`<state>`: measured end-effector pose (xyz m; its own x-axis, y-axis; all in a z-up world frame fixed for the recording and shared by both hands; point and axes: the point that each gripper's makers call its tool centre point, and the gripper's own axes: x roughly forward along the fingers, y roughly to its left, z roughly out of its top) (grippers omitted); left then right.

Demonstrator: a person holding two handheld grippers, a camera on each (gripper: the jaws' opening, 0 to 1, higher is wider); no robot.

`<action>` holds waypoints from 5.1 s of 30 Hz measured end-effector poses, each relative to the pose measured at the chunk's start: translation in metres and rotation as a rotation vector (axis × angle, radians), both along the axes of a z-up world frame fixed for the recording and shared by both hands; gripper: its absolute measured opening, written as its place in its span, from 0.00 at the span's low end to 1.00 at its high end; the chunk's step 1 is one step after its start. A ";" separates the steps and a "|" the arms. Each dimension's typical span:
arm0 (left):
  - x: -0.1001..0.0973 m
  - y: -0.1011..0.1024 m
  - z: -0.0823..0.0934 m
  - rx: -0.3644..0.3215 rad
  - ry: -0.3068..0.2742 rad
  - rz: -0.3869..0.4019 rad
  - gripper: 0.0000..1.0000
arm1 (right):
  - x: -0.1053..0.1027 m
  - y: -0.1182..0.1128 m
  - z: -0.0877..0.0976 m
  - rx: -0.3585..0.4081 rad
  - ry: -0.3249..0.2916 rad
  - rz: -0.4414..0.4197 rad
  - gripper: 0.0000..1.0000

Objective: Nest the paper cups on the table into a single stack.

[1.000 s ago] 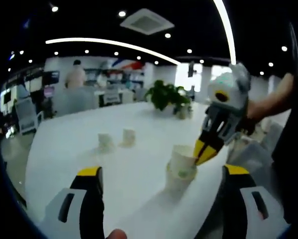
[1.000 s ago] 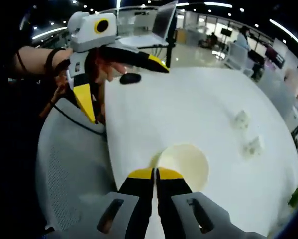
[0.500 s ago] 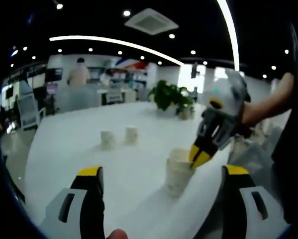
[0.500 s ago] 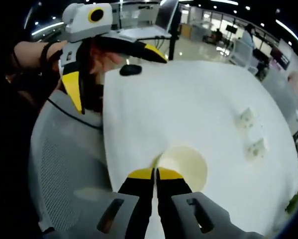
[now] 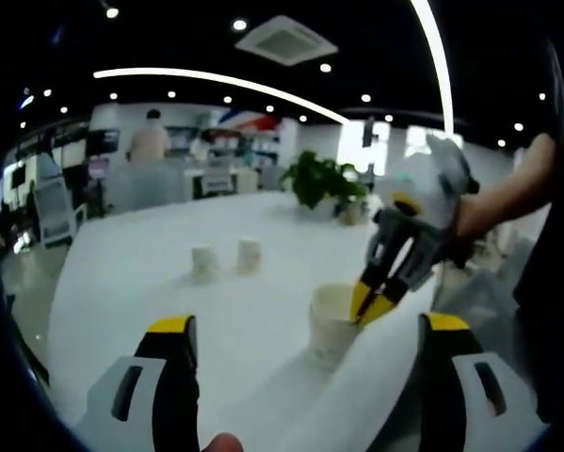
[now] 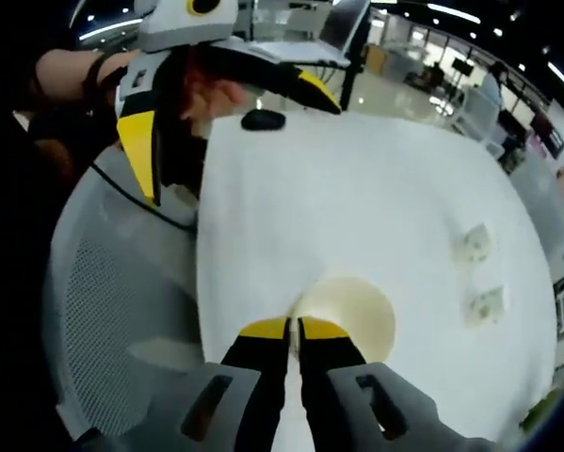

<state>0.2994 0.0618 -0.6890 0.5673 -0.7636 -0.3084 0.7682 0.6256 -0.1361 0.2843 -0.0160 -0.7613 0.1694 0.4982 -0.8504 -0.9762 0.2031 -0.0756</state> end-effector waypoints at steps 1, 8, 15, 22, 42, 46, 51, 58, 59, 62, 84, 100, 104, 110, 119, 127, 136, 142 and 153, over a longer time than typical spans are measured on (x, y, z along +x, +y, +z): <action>0.000 0.000 0.000 -0.002 0.001 0.000 0.96 | 0.001 0.000 0.001 0.004 -0.002 -0.002 0.04; 0.001 -0.002 0.002 -0.006 -0.005 -0.005 0.96 | 0.004 -0.001 0.007 0.035 -0.003 -0.022 0.09; 0.001 -0.006 0.002 0.002 -0.007 -0.018 0.96 | 0.008 -0.002 0.016 0.103 -0.007 -0.068 0.17; 0.002 -0.006 0.000 0.015 -0.008 -0.024 0.96 | 0.012 -0.007 0.031 0.191 -0.023 -0.120 0.27; -0.002 -0.002 -0.006 0.031 -0.001 -0.017 0.96 | 0.081 -0.066 0.081 0.494 -0.181 -0.554 0.71; -0.001 0.000 -0.007 0.031 0.009 -0.009 0.94 | 0.097 -0.081 0.086 0.534 -0.200 -0.650 0.83; 0.006 0.002 0.001 -0.001 0.010 0.010 0.95 | 0.112 -0.097 0.084 0.566 -0.199 -0.709 0.88; 0.012 0.002 0.007 0.001 0.003 0.022 0.94 | 0.127 -0.117 0.074 0.588 -0.190 -0.786 0.98; 0.013 0.002 0.008 -0.001 0.004 0.026 0.95 | 0.130 -0.118 0.072 0.590 -0.189 -0.790 1.00; 0.013 -0.001 0.008 0.001 0.009 0.025 0.95 | 0.137 -0.121 0.067 0.588 -0.174 -0.797 1.00; 0.019 -0.009 -0.004 0.036 0.046 0.052 0.94 | 0.211 -0.127 0.028 0.509 -0.156 -0.689 0.98; 0.032 -0.007 -0.004 0.025 0.042 0.133 0.93 | 0.266 -0.103 -0.003 0.462 -0.119 -0.607 0.96; 0.034 -0.004 -0.003 0.022 0.041 0.149 0.93 | 0.275 -0.100 -0.007 0.457 -0.123 -0.601 0.91; 0.034 -0.001 -0.004 0.011 0.047 0.174 0.93 | 0.290 -0.100 -0.019 0.436 -0.109 -0.616 0.73; 0.030 0.007 -0.007 0.001 0.055 0.206 0.93 | 0.303 -0.100 -0.028 0.451 -0.062 -0.656 0.62; 0.026 0.009 -0.013 0.014 0.066 0.213 0.93 | 0.304 -0.096 -0.031 0.439 -0.062 -0.630 0.49; 0.023 0.013 -0.018 0.012 0.081 0.224 0.92 | 0.311 -0.096 -0.036 0.408 -0.064 -0.614 0.40; 0.021 0.015 -0.019 0.012 0.083 0.222 0.92 | 0.310 -0.100 -0.037 0.390 -0.061 -0.614 0.35; 0.020 0.016 -0.020 0.008 0.084 0.229 0.92 | 0.307 -0.101 -0.031 0.404 -0.050 -0.643 0.34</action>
<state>0.3193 0.0783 -0.7090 0.6973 -0.6155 -0.3672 0.5926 0.7833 -0.1877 0.5914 -0.1165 -0.7928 0.5649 0.5595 -0.6065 -0.6539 0.7518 0.0845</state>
